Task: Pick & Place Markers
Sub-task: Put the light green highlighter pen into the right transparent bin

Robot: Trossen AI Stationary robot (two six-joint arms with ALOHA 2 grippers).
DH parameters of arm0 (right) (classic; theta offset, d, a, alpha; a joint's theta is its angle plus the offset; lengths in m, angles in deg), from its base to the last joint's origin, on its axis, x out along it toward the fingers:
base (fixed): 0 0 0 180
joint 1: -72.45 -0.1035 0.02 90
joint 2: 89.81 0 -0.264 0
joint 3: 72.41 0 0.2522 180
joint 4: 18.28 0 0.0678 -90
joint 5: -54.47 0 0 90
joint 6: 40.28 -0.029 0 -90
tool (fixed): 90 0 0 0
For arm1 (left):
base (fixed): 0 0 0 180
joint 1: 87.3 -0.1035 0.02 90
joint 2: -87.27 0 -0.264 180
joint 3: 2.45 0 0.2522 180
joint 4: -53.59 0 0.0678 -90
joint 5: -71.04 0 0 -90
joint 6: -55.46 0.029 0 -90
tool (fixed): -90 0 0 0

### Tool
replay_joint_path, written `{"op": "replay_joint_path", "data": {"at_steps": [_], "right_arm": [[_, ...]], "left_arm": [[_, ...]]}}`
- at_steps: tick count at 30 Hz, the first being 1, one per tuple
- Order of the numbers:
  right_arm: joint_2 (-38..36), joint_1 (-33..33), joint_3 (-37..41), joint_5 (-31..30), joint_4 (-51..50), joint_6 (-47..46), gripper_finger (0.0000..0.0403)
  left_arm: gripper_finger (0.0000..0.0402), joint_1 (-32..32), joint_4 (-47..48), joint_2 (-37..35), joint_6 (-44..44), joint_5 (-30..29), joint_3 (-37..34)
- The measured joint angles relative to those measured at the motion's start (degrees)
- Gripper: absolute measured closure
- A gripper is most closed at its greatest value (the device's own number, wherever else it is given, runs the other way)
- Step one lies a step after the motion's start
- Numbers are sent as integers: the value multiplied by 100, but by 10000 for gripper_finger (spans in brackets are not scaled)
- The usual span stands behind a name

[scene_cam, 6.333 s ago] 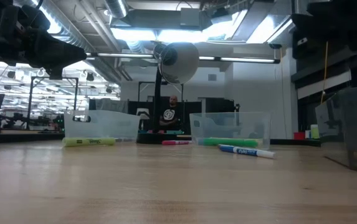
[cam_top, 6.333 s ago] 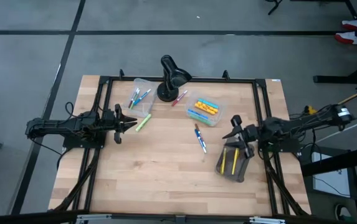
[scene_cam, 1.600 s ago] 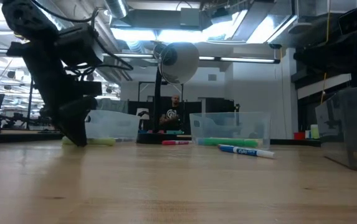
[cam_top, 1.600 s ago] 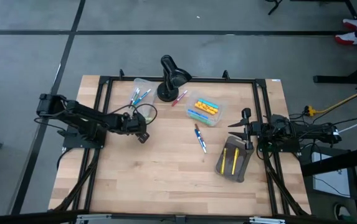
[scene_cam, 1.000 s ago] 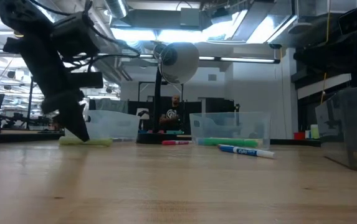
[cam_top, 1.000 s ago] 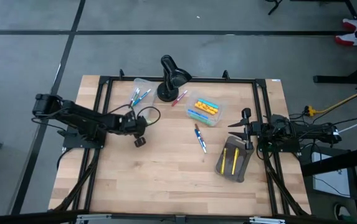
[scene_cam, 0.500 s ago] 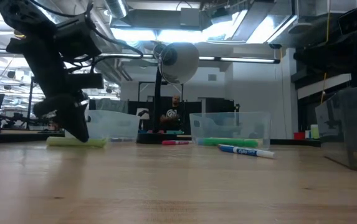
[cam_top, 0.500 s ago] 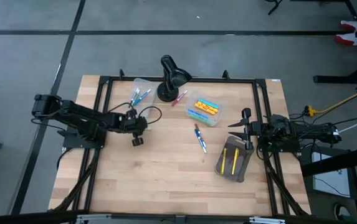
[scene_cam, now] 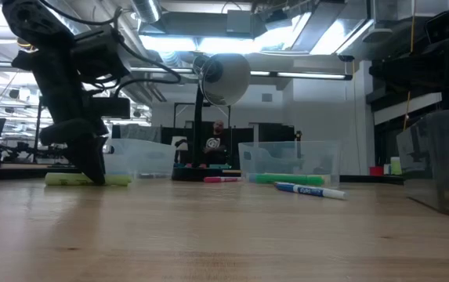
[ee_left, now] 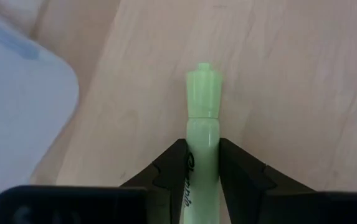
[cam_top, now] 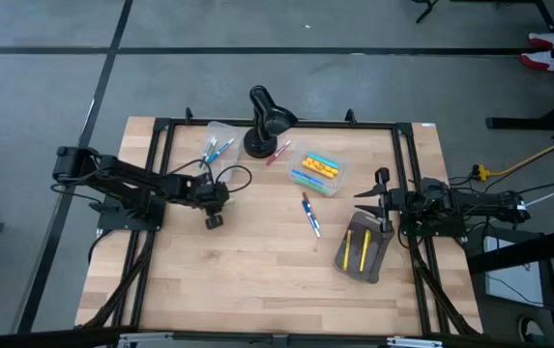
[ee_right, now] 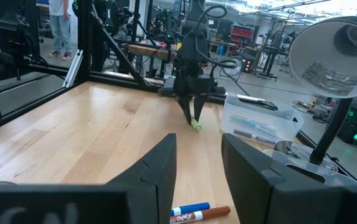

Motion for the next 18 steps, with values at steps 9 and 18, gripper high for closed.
{"op": "replay_joint_path", "data": {"at_steps": [9,18], "right_arm": [[0,0,-2,1,0,-1,276],[-2,0,-2,0,0,-1,276]], "left_arm": [[318,8,-46,182,-708,124,22],[338,18,-385,175,-1025,349,224]]}}
